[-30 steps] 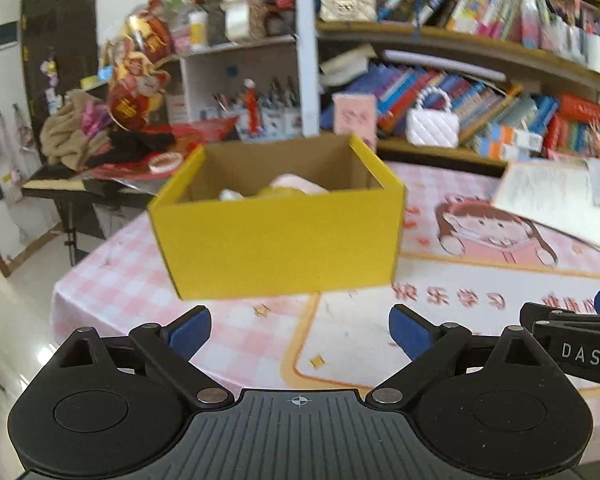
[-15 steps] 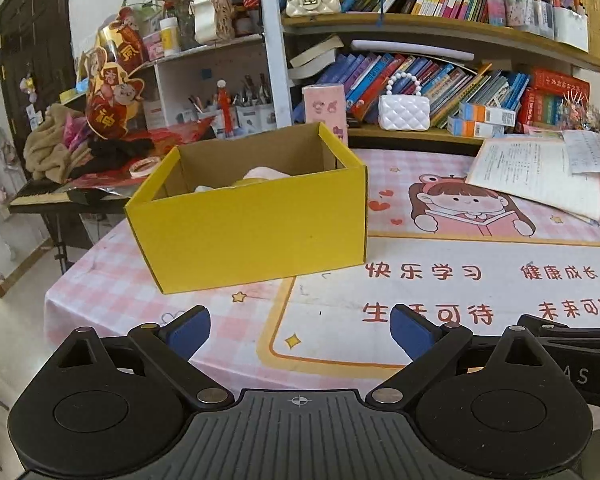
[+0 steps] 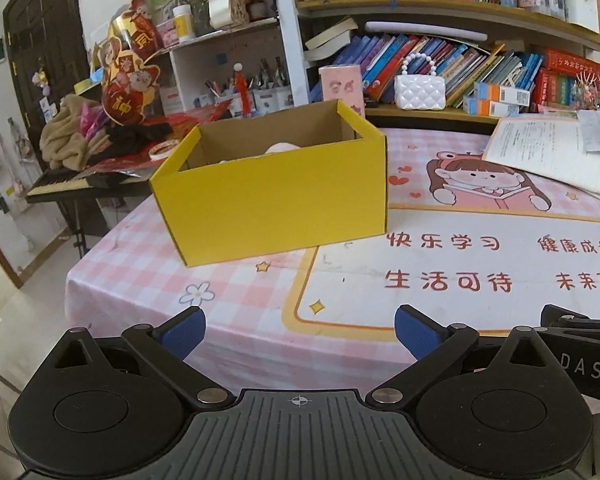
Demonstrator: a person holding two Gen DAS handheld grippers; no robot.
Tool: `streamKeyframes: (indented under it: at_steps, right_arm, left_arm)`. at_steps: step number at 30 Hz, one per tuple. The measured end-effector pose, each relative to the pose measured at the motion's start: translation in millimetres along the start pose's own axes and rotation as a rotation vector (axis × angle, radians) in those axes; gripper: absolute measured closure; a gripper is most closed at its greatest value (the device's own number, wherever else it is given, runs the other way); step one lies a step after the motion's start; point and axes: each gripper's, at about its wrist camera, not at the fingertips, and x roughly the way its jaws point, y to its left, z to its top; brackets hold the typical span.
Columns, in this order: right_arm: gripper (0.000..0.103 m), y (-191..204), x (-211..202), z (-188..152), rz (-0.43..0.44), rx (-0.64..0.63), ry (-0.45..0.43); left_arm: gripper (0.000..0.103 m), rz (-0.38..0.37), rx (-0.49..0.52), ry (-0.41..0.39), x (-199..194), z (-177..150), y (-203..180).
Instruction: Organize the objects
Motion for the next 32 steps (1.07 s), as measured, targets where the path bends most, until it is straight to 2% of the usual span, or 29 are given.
streamKeyframes:
  at_steps: [12,32]
  right_arm:
    - [0.004,9,-7,-5,-0.032,-0.027,0.010]
    - [0.004,15,-4,-3,-0.072,-0.049,0.014]
  left_arm:
    - [0.000,-0.017,-0.042,0.029,0,-6,11]
    - [0.000,-0.021,-0.030,0.045,6,-2,8]
